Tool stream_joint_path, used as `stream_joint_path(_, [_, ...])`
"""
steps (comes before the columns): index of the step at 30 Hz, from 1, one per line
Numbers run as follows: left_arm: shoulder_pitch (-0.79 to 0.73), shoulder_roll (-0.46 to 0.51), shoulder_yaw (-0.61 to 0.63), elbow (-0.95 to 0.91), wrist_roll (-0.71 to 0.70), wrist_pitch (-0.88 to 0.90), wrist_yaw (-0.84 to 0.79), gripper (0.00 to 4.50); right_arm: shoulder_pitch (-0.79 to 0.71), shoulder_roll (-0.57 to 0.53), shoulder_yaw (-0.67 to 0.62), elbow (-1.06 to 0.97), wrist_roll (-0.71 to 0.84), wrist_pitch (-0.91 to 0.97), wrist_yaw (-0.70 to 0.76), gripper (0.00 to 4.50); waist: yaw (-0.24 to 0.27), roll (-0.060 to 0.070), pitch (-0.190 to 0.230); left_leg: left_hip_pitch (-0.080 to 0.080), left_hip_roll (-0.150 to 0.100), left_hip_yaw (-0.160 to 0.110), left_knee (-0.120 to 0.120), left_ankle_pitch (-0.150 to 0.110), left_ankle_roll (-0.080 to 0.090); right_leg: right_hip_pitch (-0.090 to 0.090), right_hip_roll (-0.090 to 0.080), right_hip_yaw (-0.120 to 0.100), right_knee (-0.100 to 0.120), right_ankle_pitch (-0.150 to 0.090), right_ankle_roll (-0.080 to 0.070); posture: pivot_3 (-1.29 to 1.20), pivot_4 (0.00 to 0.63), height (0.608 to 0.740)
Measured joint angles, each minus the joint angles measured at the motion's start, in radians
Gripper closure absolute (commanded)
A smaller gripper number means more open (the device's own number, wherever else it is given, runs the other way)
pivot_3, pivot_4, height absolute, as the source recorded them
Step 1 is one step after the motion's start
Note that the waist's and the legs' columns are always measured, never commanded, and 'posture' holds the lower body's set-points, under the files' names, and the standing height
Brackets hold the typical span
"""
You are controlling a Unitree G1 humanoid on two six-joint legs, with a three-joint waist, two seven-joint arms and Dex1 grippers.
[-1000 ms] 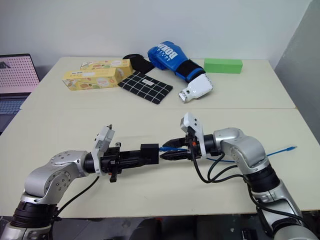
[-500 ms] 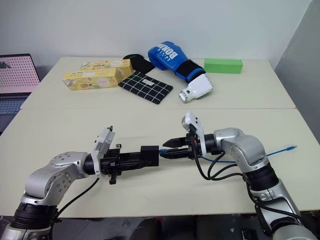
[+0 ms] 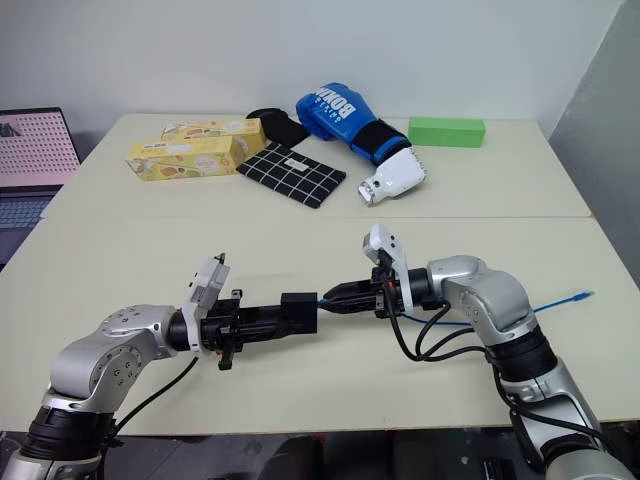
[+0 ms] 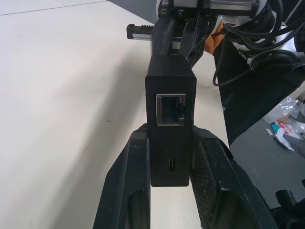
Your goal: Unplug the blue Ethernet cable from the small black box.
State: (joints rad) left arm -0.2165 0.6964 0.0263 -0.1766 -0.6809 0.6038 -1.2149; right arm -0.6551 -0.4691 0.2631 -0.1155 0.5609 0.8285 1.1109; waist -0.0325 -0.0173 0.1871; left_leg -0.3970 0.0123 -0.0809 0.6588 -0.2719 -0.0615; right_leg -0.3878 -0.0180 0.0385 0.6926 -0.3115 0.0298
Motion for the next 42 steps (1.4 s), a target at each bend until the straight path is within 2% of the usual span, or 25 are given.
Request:
stream_joint_path(13, [0.0,-0.004,0.0,0.005,0.0,-0.002,-0.019,3.71,-0.01,-0.012,0.011,0.001,-0.017,-0.015,0.031,4.49,0.0,0.0,0.0,0.0,0.0,0.0,0.0,0.0,0.0,0.0,0.0,0.0,0.001,0.0,0.0,0.0,0.15,0.74])
stream_joint_path(23, [-0.005,-0.003,0.01,0.032,0.018,-0.03,-0.016,3.71,-0.021,-0.112,0.026,0.045,-0.057,-0.034,0.086,4.49,0.0,0.0,0.0,-0.001,0.0,0.0,0.001,0.0,0.0,0.0,0.0,0.0,0.001,0.0,0.0,0.0,0.15,0.74])
stream_joint_path(32, [0.018,0.007,0.01,0.031,0.03,-0.042,-0.008,3.71,-0.021,-0.114,0.007,0.085,-0.073,-0.059,0.075,4.49,0.0,0.0,0.0,-0.001,0.0,0.0,0.001,0.0,0.0,0.0,0.0,0.0,0.001,0.0,0.0,0.0,0.15,0.74])
stream_joint_path(34, [0.03,0.011,0.02,0.028,0.04,-0.05,0.009,3.71,-0.029,-0.114,-0.01,0.133,-0.098,-0.104,0.047,4.49,0.0,0.0,0.0,0.0,0.0,0.0,0.002,0.0,0.0,0.0,0.0,0.0,0.002,0.0,0.0,0.0,0.15,0.74])
stream_joint_path(39, [0.093,0.003,0.074,0.014,0.077,-0.083,0.117,3.71,-0.076,-0.117,-0.096,0.432,-0.271,-0.342,-0.156,4.49,0.001,0.0,0.0,0.0,0.0,0.002,0.002,0.0,0.0,-0.001,0.0,0.001,0.002,0.0,0.0,0.0,0.15,0.74])
stream_joint_path(42, [0.105,-0.008,0.076,-0.024,0.093,-0.074,0.183,3.71,-0.084,-0.038,-0.109,0.598,-0.372,-0.476,-0.324,4.49,-0.001,0.0,0.0,-0.001,0.0,0.003,0.002,0.0,0.0,-0.001,-0.001,0.001,0.003,0.0,0.0,0.0,0.15,0.74])
